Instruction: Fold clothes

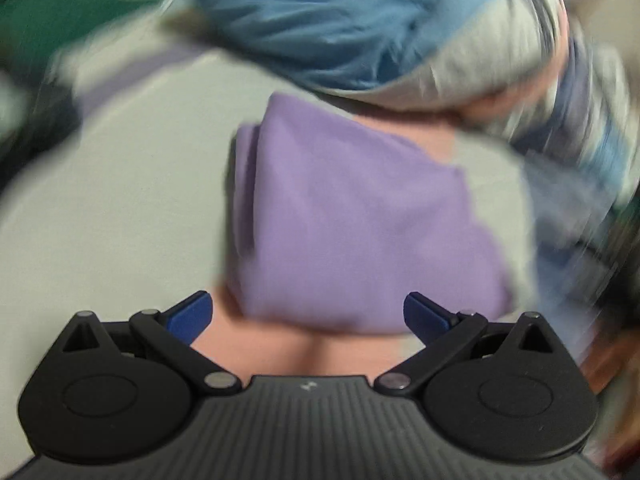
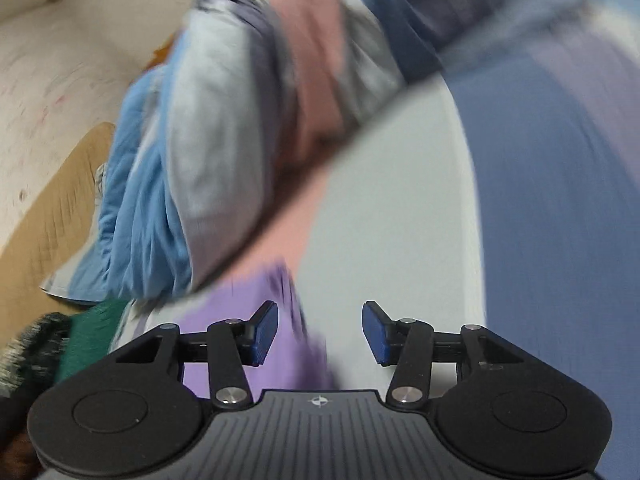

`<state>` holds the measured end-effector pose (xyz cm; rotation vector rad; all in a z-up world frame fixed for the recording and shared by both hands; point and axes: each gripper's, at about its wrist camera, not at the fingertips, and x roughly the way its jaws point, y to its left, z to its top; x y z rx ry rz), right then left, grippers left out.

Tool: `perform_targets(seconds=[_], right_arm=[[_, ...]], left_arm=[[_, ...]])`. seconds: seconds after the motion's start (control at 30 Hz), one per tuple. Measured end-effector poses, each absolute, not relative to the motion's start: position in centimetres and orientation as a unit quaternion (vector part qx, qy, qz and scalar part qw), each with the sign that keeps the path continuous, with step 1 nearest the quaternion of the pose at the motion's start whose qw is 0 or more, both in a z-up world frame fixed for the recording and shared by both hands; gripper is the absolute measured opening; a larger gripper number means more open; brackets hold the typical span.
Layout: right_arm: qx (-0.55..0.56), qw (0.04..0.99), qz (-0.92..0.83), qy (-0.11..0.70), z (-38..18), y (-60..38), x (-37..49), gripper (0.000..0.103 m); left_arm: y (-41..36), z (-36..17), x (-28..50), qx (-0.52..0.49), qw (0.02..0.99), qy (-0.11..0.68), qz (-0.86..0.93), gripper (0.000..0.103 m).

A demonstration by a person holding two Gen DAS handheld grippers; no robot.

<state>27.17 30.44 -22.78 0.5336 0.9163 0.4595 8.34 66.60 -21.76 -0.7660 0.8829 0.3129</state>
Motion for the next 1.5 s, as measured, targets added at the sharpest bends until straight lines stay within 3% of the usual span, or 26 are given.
perform_targets(seconds=[0.13, 0.2, 0.27, 0.33, 0.43, 0.5, 0.53, 0.57, 0.6, 0.9, 1.13, 1.23, 1.27, 1.3, 1.5], right_arm=[[0.265, 0.824, 0.23, 0.445, -24.4, 31.1, 23.7, 0.047], [0.284, 0.817, 0.236, 0.443, -25.2, 31.8, 23.3, 0.05], [0.318, 0.806, 0.223, 0.447, -26.2, 32.0, 23.6, 0.059], [0.354, 0.791, 0.209, 0.454, -27.3, 32.4, 24.3, 0.06], [0.396, 0.776, 0.19, 0.452, -28.1, 32.5, 24.9, 0.059], [0.41, 0.771, 0.177, 0.454, -28.1, 32.4, 25.1, 0.051], [0.416, 0.766, 0.171, 0.458, -28.2, 32.5, 25.2, 0.045], [0.428, 0.756, 0.174, 0.464, -28.4, 32.6, 25.2, 0.03], [0.435, 0.75, 0.174, 0.467, -28.4, 32.8, 25.1, 0.025], [0.471, 0.729, 0.16, 0.47, -27.3, 36.5, 20.0, 0.021], [0.487, 0.704, 0.172, 0.488, -30.0, 35.9, 19.8, 0.028], [0.513, 0.656, 0.197, 0.518, -30.2, 33.7, 20.7, 0.041], [0.507, 0.656, 0.2, 0.521, -29.7, 32.6, 20.9, 0.043], [0.49, 0.671, 0.202, 0.518, -28.9, 31.6, 20.7, 0.046], [0.284, 0.802, 0.195, 0.488, -21.8, 25.1, 17.6, 0.075]], left_arm=[[68.1, -26.0, 5.2, -0.571, 0.742, 0.321, 0.142, 0.103], [69.0, -28.4, 5.0, -0.627, 0.712, 0.276, 0.154, 0.103], [69.8, -30.0, 5.3, -0.662, 0.692, 0.238, 0.161, 0.102], [70.6, -31.0, 5.8, -0.686, 0.677, 0.208, 0.169, 0.102], [71.3, -31.1, 7.0, -0.684, 0.672, 0.201, 0.199, 0.096], [71.7, -31.2, 7.6, -0.679, 0.665, 0.212, 0.228, 0.063], [72.1, -31.3, 7.8, -0.677, 0.663, 0.219, 0.232, 0.062], [72.5, -31.4, 8.0, -0.674, 0.665, 0.224, 0.23, 0.059], [72.9, -31.4, 8.1, -0.672, 0.666, 0.23, 0.228, 0.056], [76.7, -24.8, 10.9, -0.504, 0.765, 0.304, 0.262, 0.053], [77.9, -26.7, 9.3, -0.519, 0.758, 0.309, 0.245, 0.06], [76.6, -24.9, 8.6, -0.492, 0.788, 0.298, 0.218, 0.08], [75.8, -23.7, 8.0, -0.473, 0.803, 0.293, 0.213, 0.095], [74.8, -22.4, 7.3, -0.451, 0.817, 0.288, 0.213, 0.103], [64.4, -15.6, 5.9, -0.273, 0.878, 0.365, 0.15, 0.103]])
